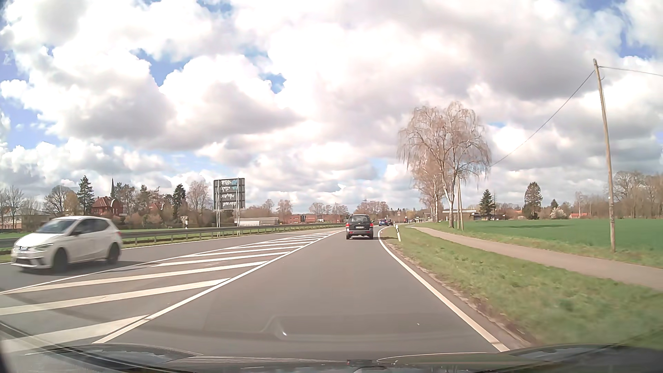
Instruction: Follow the waypoints while adhering to traffic rules and regulations
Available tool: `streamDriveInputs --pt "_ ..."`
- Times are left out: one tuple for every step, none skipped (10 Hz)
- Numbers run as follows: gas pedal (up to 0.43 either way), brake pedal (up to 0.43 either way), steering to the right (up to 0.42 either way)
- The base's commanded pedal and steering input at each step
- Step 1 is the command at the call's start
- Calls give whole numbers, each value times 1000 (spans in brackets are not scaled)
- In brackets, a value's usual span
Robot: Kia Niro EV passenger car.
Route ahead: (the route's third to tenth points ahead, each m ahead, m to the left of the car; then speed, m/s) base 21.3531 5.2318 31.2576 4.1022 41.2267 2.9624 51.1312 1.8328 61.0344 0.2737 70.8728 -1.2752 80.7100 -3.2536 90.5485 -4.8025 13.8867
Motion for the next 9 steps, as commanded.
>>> streamDriveInputs --pt "220 0 9" --pt "220 0 9" --pt "220 0 10" --pt "220 0 9" --pt "220 0 9" --pt "220 0 10" --pt "220 0 9" --pt "220 0 10" --pt "220 0 9"
